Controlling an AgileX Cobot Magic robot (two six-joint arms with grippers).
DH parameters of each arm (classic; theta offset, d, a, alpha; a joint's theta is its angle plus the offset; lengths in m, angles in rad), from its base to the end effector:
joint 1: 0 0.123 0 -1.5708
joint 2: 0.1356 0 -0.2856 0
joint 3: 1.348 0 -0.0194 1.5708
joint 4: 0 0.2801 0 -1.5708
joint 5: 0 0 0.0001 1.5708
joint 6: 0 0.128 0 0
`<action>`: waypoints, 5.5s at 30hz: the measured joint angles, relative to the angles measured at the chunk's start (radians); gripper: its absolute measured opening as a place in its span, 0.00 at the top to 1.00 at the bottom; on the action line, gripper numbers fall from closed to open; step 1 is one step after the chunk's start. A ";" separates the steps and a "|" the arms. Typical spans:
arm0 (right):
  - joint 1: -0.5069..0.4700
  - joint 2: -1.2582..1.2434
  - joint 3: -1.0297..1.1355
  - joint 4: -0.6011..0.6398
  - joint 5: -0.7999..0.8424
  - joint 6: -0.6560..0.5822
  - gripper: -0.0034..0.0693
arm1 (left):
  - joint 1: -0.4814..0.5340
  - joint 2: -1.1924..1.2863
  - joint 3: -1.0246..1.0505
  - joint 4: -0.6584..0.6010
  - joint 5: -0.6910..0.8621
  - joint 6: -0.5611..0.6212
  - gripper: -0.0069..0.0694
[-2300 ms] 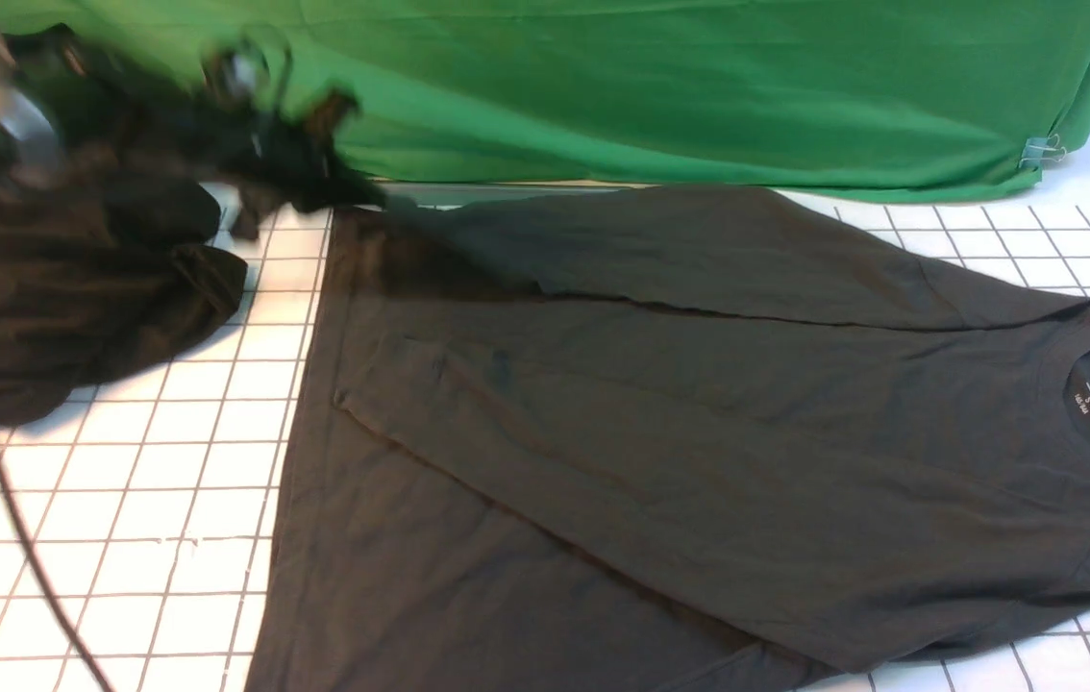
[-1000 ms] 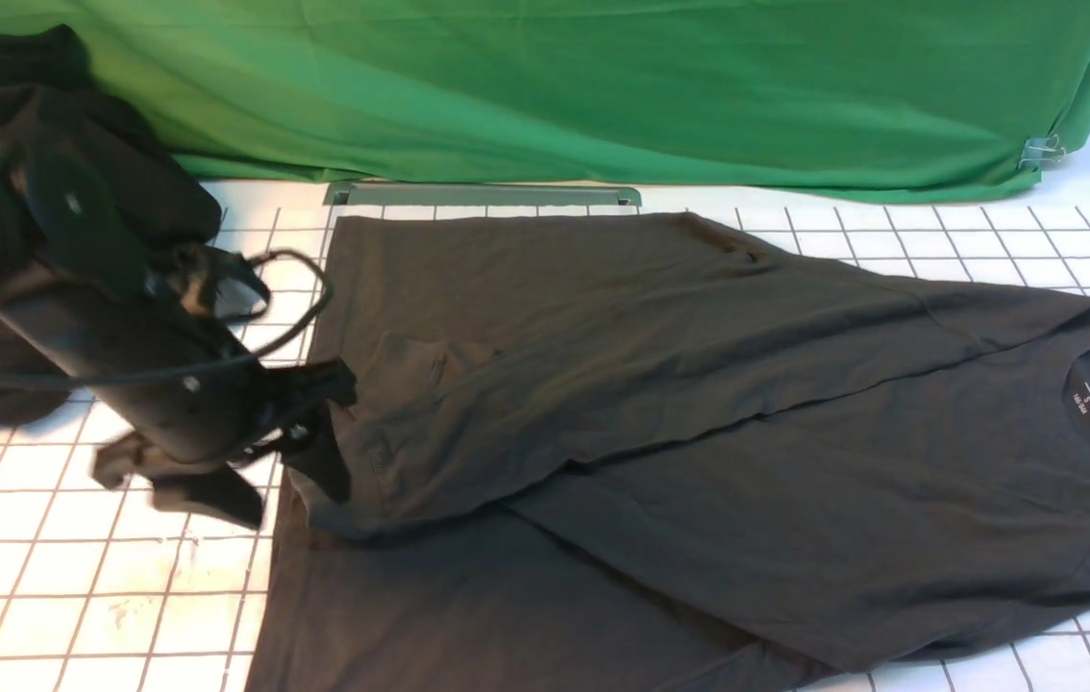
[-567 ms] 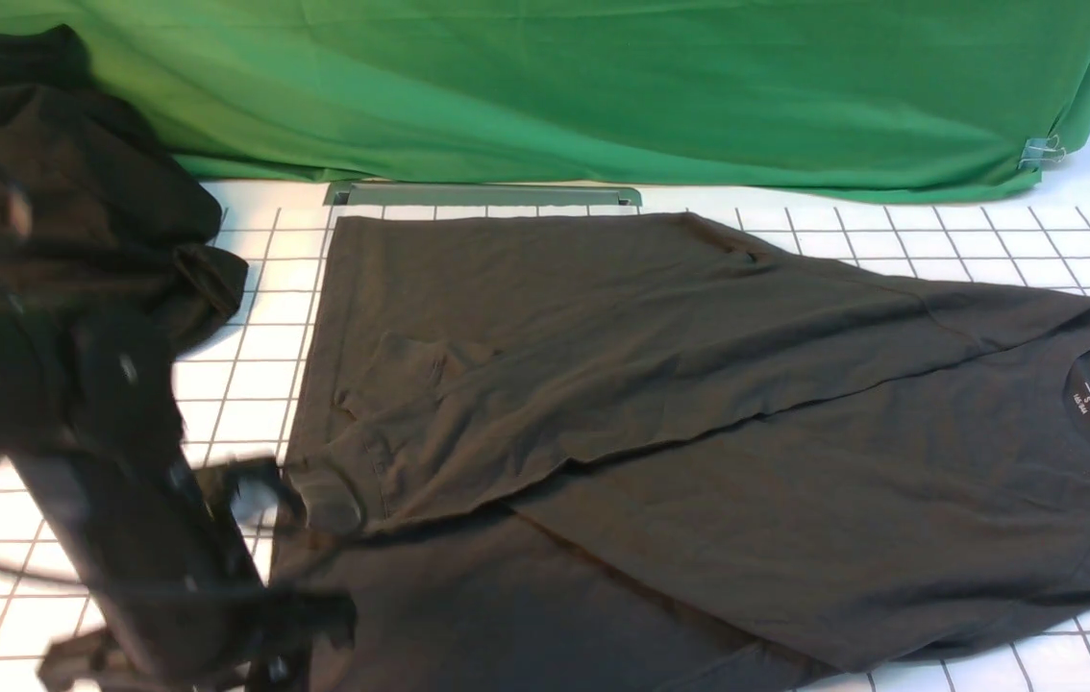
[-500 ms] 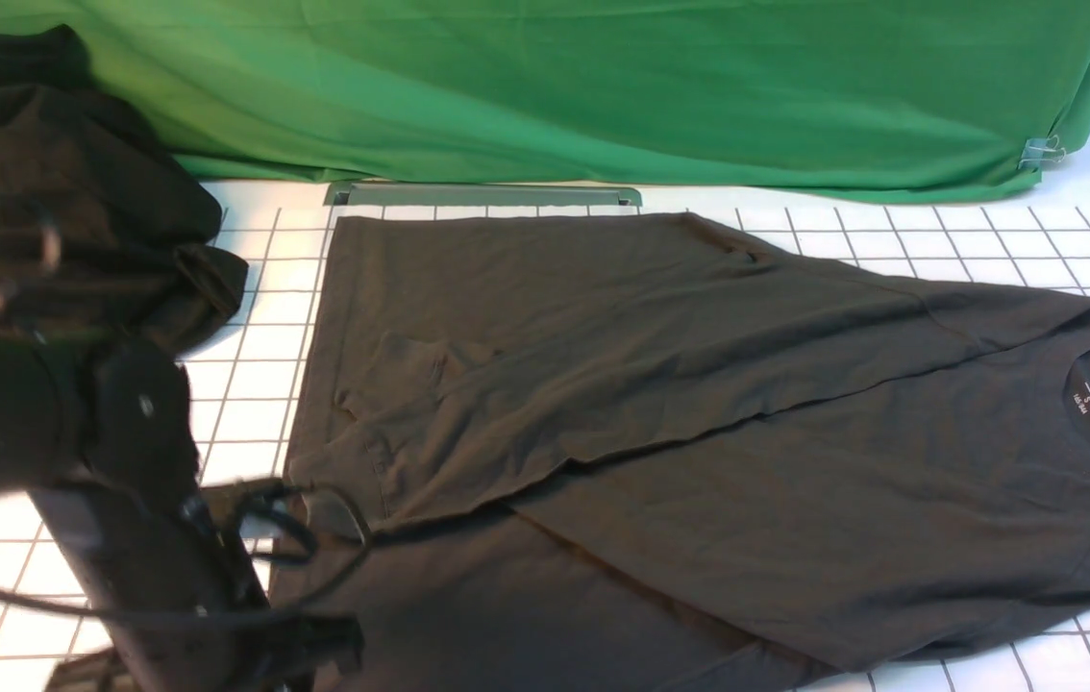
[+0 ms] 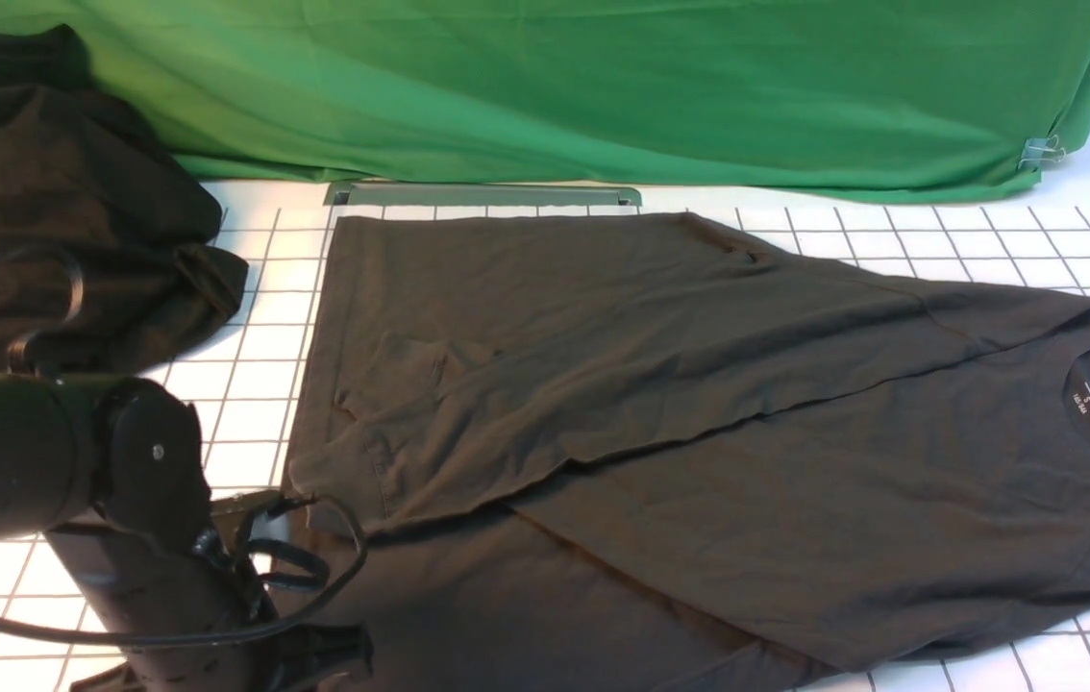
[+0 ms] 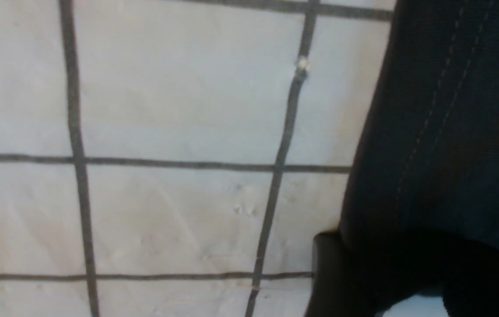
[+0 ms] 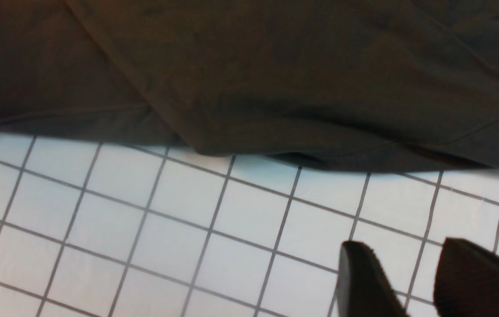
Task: Fold a long-sleeved shirt over a white checkered tablecloth.
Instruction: 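Grasp the near edge of the shirt at its hem and shoulder corners, then fold the black garment in half by bringing its near edge over to the far edge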
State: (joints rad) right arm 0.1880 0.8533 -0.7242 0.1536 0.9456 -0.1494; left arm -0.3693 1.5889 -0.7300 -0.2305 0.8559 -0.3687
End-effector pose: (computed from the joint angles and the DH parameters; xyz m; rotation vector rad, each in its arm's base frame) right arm 0.1878 0.0519 0.2636 -0.3625 2.5287 0.2086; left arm 0.2274 -0.1117 0.0979 0.2351 -3.0115 0.2086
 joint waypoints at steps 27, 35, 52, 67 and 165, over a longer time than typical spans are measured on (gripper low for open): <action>0.425 0.487 -0.009 -0.230 -0.098 -0.004 0.15 | 0.001 -0.141 -0.070 0.175 0.099 0.032 0.89; 0.468 0.689 -0.009 -0.395 -0.240 -0.004 0.15 | 0.001 -0.141 -0.070 0.180 0.082 0.031 0.89; 0.469 0.745 -0.034 -0.554 -0.262 -0.003 0.15 | 0.001 -0.141 -0.070 0.139 0.081 0.059 0.89; 0.469 0.801 -0.074 -0.560 -0.245 -0.007 0.15 | 0.001 -0.141 -0.070 0.132 0.081 0.061 0.89; 0.123 1.235 -0.867 -0.421 -0.106 -0.004 0.83 | 0.272 0.576 -1.021 -0.205 -0.142 0.106 0.88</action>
State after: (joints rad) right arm 0.3112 2.0883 -1.5909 -0.2669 0.8399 -0.1531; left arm -0.0974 2.1646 -1.7514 -0.4359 0.7141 -0.2626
